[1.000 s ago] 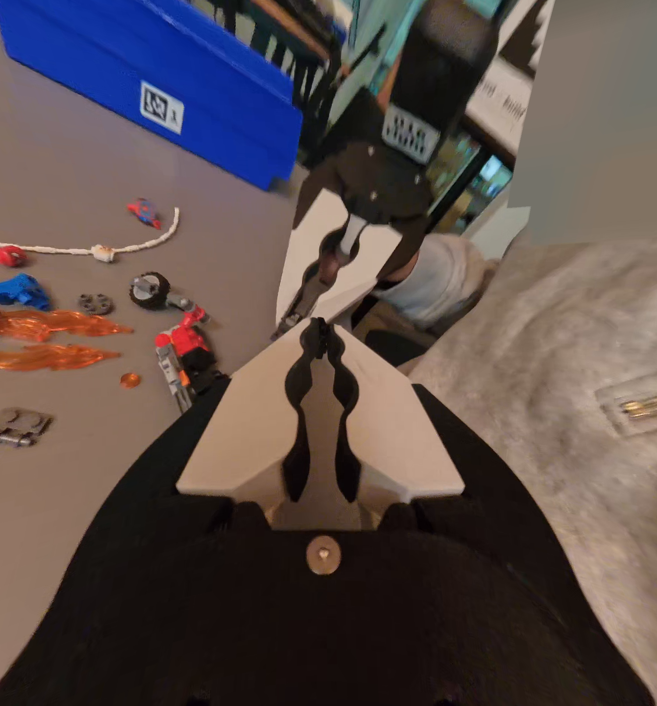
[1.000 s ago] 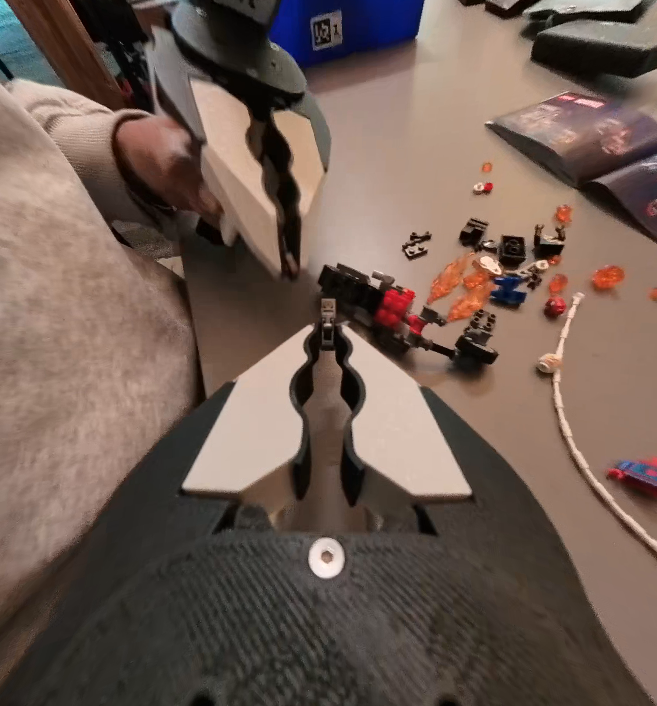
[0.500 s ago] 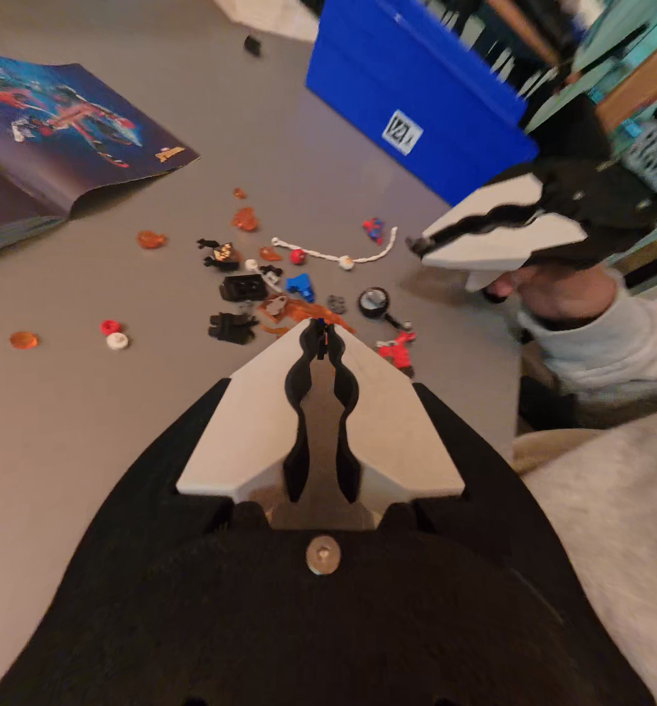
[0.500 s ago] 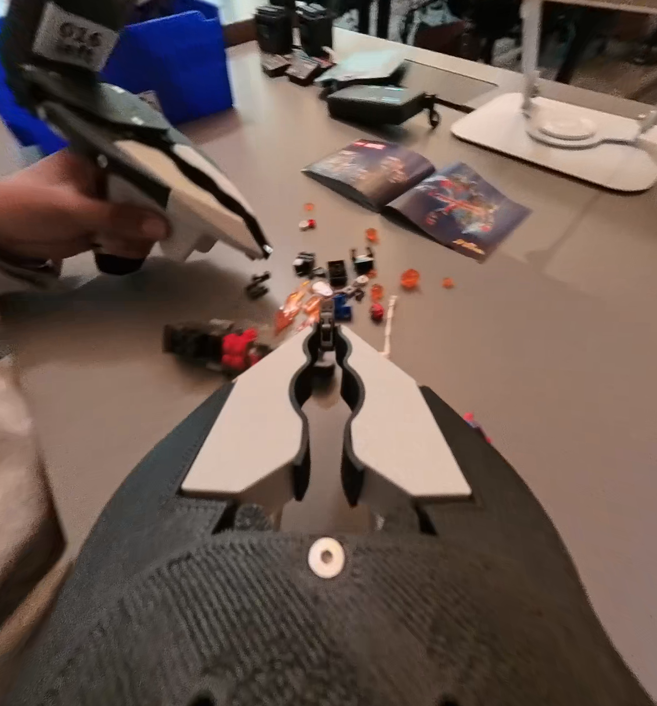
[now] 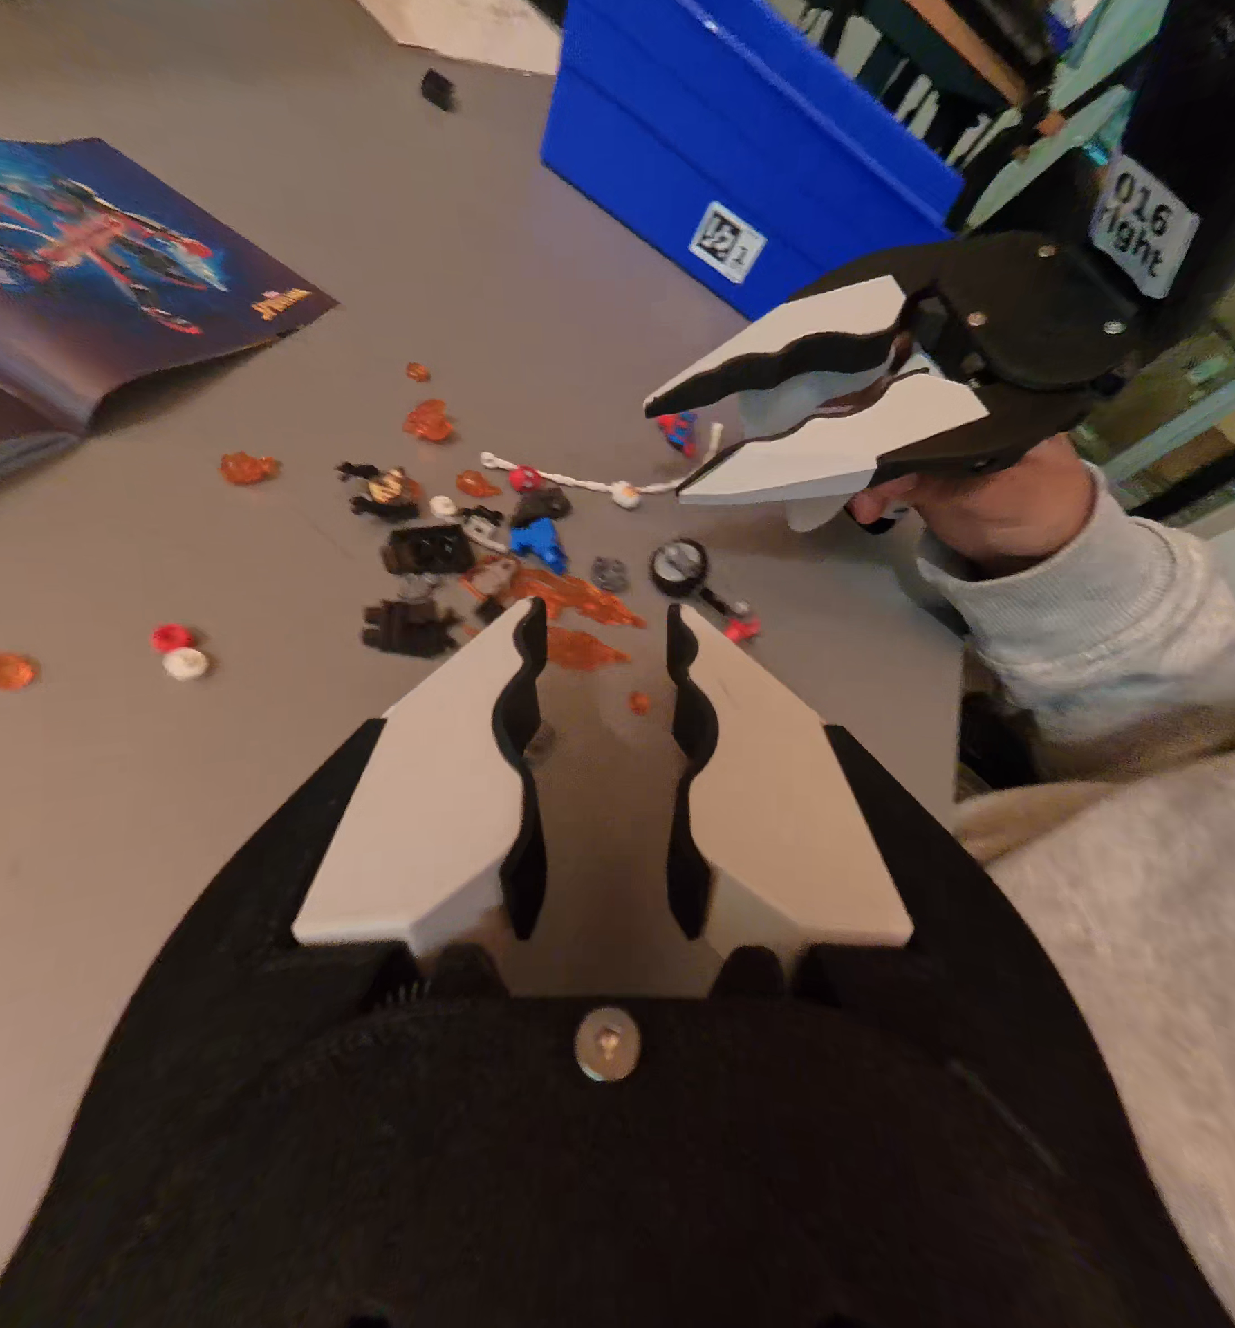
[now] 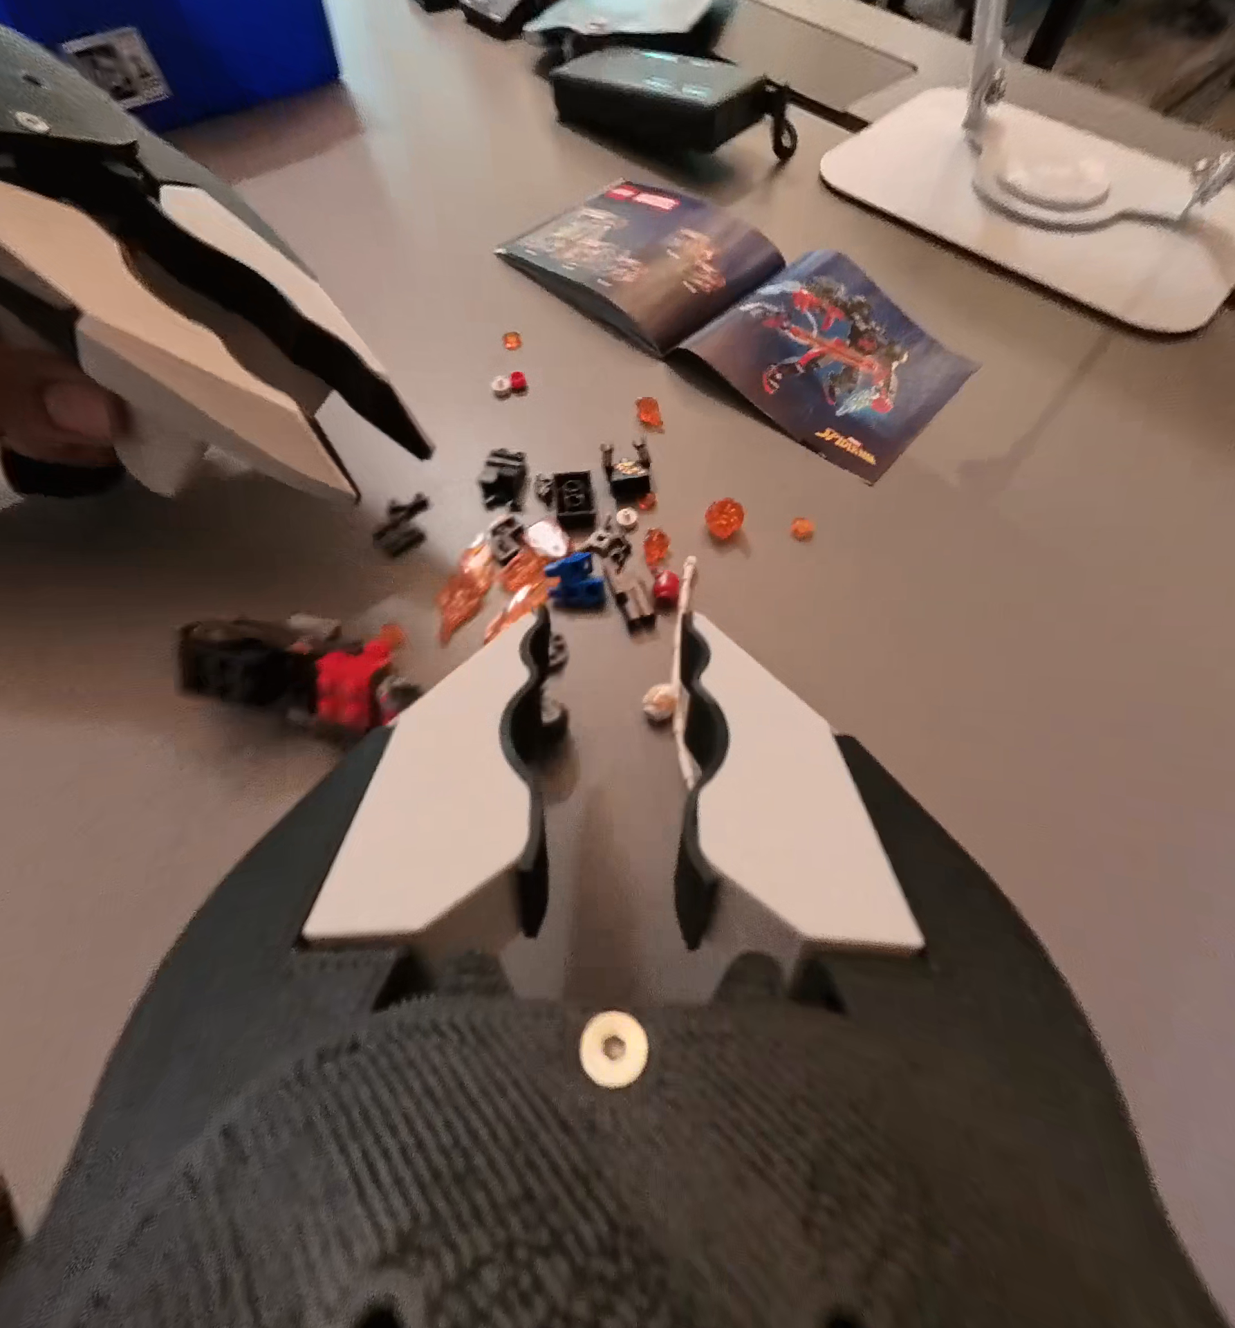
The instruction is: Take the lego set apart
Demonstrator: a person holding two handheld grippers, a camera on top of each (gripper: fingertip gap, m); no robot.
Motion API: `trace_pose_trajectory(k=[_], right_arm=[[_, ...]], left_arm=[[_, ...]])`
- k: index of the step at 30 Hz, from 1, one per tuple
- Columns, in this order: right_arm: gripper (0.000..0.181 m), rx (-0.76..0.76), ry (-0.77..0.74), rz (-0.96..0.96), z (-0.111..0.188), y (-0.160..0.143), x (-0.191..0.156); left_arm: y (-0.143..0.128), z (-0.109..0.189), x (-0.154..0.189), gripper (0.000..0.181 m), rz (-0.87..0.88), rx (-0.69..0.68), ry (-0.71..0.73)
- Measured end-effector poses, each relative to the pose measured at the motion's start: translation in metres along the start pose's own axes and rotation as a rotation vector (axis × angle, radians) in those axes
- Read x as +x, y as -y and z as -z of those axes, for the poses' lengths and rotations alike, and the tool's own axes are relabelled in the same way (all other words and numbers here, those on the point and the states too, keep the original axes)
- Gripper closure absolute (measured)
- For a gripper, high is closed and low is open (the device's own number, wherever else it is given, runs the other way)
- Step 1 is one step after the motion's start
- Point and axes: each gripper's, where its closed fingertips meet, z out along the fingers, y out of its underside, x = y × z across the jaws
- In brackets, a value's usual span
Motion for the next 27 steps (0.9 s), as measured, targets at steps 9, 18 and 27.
trace_pose_trajectory(k=[9, 18, 27], right_arm=[[0.149, -0.051, 0.107, 0.005, 0.025, -0.038, -0.058], [0.152, -0.162, 0.137, 0.019, 0.015, -0.055, -0.073], [0.146, 0.21, 0.251, -0.135, 0.039, 0.003, -0.079]], left_arm=[[-0.038, -0.015, 0.037, 0.138, -0.024, -0.124, -0.028], [-0.053, -0.034, 0.04, 0.153, -0.003, -0.255, -0.006], [-0.013, -0.009, 0.067, 0.155, 0.536, 0.068, -0.473]])
